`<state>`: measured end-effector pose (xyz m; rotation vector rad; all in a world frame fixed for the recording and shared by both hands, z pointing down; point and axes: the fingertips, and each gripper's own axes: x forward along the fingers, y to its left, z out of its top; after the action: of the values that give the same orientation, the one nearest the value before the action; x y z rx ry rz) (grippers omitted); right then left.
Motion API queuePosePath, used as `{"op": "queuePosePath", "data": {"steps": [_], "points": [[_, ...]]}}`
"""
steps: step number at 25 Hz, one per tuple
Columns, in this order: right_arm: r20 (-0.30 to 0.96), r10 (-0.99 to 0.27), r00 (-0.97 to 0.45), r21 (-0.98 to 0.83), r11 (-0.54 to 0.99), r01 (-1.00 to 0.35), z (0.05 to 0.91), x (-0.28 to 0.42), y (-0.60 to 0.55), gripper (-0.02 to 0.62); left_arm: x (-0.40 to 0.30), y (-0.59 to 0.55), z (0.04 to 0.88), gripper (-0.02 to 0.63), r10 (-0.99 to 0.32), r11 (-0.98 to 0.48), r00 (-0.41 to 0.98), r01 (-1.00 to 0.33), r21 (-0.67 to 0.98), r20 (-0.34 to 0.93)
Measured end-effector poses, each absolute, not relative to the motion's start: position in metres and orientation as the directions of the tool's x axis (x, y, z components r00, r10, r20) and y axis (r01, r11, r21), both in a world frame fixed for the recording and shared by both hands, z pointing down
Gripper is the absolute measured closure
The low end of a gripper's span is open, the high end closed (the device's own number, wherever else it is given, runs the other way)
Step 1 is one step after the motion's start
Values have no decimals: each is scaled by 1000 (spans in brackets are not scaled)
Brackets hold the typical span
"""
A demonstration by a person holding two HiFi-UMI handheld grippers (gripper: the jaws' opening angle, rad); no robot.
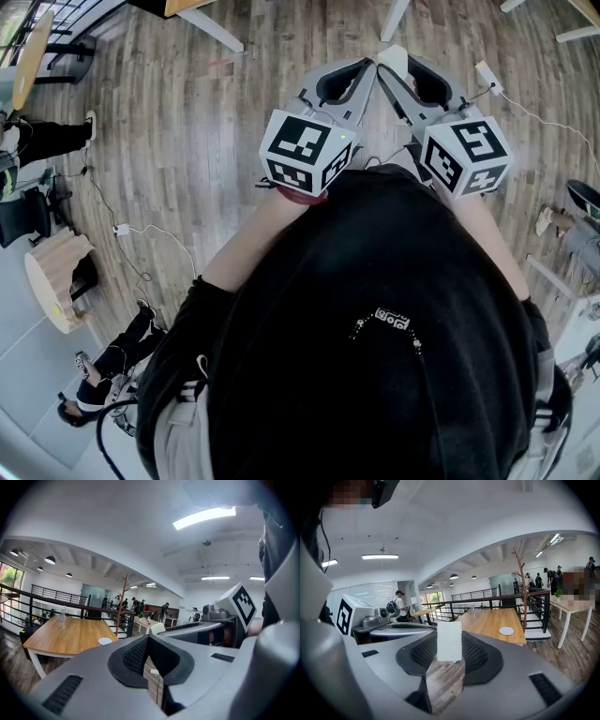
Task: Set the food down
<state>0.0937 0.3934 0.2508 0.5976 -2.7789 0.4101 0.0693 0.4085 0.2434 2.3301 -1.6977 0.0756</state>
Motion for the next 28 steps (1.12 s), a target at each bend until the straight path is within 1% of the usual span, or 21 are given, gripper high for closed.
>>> {"op": "queuePosePath", "data": {"steps": [7, 14, 17, 21, 28], "points": [[323, -349, -880, -219, 877, -428, 254, 97, 391, 425, 74, 407, 244, 601, -925, -292, 324, -940, 175, 198], [316, -365, -876, -252, 858, -448, 257, 109, 381, 425, 78, 405, 240, 600, -929, -306, 338, -930, 201, 152], [321, -409, -854, -223, 844, -488, 258, 108, 376, 425, 78, 403, 244, 600, -928, -293, 332, -931, 216, 171], [307, -438, -845, -209, 835, -509, 256, 105, 375, 425, 83, 397, 248, 600, -924, -281, 322, -938, 205, 205], [290, -428, -856, -243, 832, -499, 264, 137, 364, 425, 115, 384, 257, 601, -918, -269, 311, -944, 191, 246]]}}
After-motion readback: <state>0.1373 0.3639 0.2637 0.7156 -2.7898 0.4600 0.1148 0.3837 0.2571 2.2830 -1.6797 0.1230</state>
